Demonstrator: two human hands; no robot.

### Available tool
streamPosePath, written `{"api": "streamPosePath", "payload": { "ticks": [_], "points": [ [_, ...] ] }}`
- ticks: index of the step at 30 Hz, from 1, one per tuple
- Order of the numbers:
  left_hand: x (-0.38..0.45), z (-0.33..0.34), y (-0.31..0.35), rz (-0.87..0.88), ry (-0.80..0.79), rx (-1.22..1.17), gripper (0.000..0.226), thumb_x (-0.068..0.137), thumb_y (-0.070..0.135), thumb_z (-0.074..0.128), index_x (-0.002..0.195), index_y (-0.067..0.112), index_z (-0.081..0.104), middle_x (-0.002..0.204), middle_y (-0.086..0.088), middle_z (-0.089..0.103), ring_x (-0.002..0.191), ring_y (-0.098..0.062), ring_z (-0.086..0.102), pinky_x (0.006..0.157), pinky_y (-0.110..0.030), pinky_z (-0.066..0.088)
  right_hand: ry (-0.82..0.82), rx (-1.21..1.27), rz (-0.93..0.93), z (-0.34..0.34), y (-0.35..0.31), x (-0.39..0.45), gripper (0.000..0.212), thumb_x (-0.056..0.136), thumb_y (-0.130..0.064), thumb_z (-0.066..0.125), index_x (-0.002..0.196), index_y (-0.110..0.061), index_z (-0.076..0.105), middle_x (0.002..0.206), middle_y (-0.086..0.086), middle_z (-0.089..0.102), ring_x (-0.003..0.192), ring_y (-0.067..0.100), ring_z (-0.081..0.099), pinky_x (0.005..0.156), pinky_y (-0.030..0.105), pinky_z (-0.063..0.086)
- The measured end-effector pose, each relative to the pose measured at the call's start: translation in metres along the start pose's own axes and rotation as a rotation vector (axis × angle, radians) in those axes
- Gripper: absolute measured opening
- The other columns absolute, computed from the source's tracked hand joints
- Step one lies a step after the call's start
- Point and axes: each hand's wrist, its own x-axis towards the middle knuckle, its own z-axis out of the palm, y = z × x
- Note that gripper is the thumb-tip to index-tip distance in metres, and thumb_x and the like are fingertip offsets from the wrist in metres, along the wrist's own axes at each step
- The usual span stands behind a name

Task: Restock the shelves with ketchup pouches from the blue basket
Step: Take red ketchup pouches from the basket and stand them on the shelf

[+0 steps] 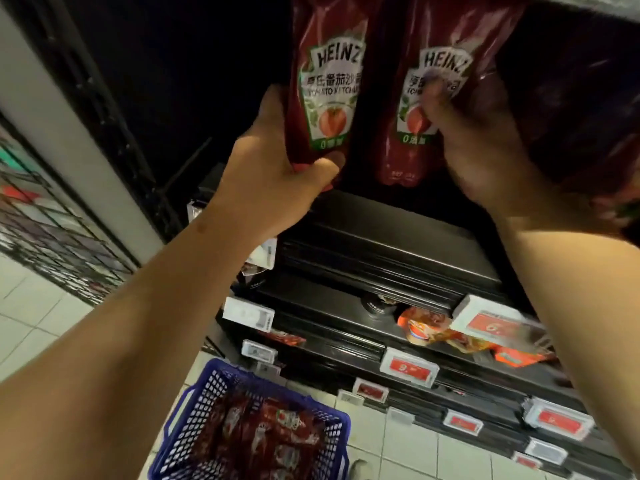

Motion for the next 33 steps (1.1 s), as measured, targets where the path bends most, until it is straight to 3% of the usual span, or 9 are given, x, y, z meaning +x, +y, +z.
{"api": "streamPosePath", "payload": {
  "ticks": [5,8,13,16,22,25,27,30,33],
  "points": [
    [0.013,0.004,-0.003,0.023,-0.008,0.173,0.065,0.089,0.033,0.072,0.142,0.034,0.034,0.130,0.017,0.051,0.107,0.006,0.051,0.074,-0.001,0.034,0.166,0.070,-0.036,-0.016,0.024,0.000,0.036,0.100,-0.017,0.061,0.133,-0.011,0.049,0.126,-0.002,0.067,0.124,0.019,0.062,0.102,0.035,0.051],
    [0.043,0.012,-0.001,0.015,-0.029,0.264,0.065,0.090,0.036,0.072,0.144,0.032,0.036,0.125,0.021,0.054,0.095,0.017,0.047,0.062,0.005,0.031,0.259,0.043,-0.011,-0.018,0.032,0.004,0.043,0.100,-0.021,0.060,0.138,-0.006,0.046,0.125,-0.005,0.067,0.120,0.010,0.063,0.097,0.025,0.051],
    [0.091,0.048,0.006,0.045,-0.071,0.182,0.067,0.092,0.036,0.070,0.151,0.028,0.037,0.130,0.020,0.054,0.116,0.003,0.050,0.074,0.008,0.028,0.451,-0.104,0.025,-0.019,0.045,0.013,0.049,0.102,-0.035,0.055,0.142,-0.009,0.047,0.127,-0.003,0.066,0.115,0.002,0.063,0.096,0.020,0.052],
    [0.107,0.072,0.005,0.048,-0.048,0.130,0.064,0.094,0.037,0.067,0.150,0.024,0.039,0.136,0.005,0.061,0.123,-0.011,0.058,0.088,-0.012,0.040,0.485,-0.103,0.089,-0.023,0.053,0.017,0.052,0.103,-0.041,0.052,0.148,-0.017,0.043,0.139,-0.003,0.060,0.122,0.007,0.059,0.100,0.017,0.050],
    [0.113,0.073,-0.003,0.061,0.086,0.186,0.059,0.093,0.033,0.068,0.145,0.024,0.044,0.132,0.001,0.064,0.120,-0.020,0.062,0.082,-0.011,0.038,0.547,-0.298,0.113,-0.020,0.060,0.037,0.044,0.107,-0.037,0.039,0.148,-0.020,0.038,0.124,-0.015,0.053,0.109,0.000,0.051,0.081,-0.003,0.038],
    [0.114,0.073,-0.004,0.045,0.133,0.195,0.055,0.094,0.031,0.067,0.143,0.020,0.045,0.130,-0.002,0.065,0.119,-0.022,0.062,0.080,-0.012,0.037,0.540,-0.331,0.176,-0.018,0.058,0.059,0.040,0.107,-0.037,0.039,0.143,-0.019,0.042,0.114,-0.012,0.059,0.104,0.009,0.061,0.082,0.015,0.048],
    [0.115,0.074,-0.003,0.043,0.139,0.209,0.057,0.094,0.033,0.068,0.143,0.020,0.044,0.132,-0.004,0.064,0.121,-0.025,0.061,0.082,-0.018,0.038,0.521,-0.316,0.245,-0.019,0.059,0.075,0.045,0.107,-0.039,0.041,0.147,-0.018,0.042,0.131,-0.002,0.059,0.115,0.017,0.059,0.089,0.027,0.050],
    [0.116,0.073,-0.004,0.025,0.147,0.162,0.064,0.091,0.030,0.072,0.145,0.022,0.039,0.133,-0.001,0.062,0.122,-0.020,0.060,0.084,-0.011,0.037,0.513,-0.200,0.354,-0.015,0.061,0.088,0.049,0.106,-0.039,0.043,0.151,-0.019,0.040,0.141,0.002,0.055,0.114,0.014,0.057,0.077,0.022,0.050],
    [0.114,0.072,-0.004,0.038,0.160,0.156,0.062,0.089,0.034,0.073,0.142,0.022,0.043,0.125,0.003,0.065,0.108,-0.014,0.063,0.064,-0.001,0.030,0.567,-0.070,0.294,-0.013,0.063,0.087,0.042,0.105,-0.021,0.046,0.146,-0.011,0.043,0.134,0.006,0.059,0.120,0.022,0.060,0.098,0.033,0.052]
  ]
}}
